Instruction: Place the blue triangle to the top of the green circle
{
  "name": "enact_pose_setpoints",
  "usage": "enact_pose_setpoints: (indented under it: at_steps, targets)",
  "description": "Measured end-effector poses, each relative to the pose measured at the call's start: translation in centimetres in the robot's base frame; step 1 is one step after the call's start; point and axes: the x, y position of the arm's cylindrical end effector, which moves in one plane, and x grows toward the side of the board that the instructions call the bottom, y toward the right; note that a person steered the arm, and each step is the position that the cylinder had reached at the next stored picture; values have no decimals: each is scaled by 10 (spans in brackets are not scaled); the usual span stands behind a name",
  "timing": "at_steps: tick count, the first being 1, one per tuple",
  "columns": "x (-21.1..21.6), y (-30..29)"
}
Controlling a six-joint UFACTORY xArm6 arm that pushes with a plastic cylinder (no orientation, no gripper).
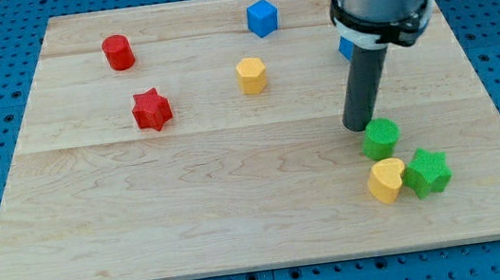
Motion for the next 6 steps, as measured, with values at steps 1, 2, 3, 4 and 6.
enact_pose_setpoints:
  at_steps: [1, 2, 3, 4, 6]
  targets:
    - [-2, 0]
    - [-3, 0]
    - [-23, 1]
    - [-50, 44]
    - [-136, 118]
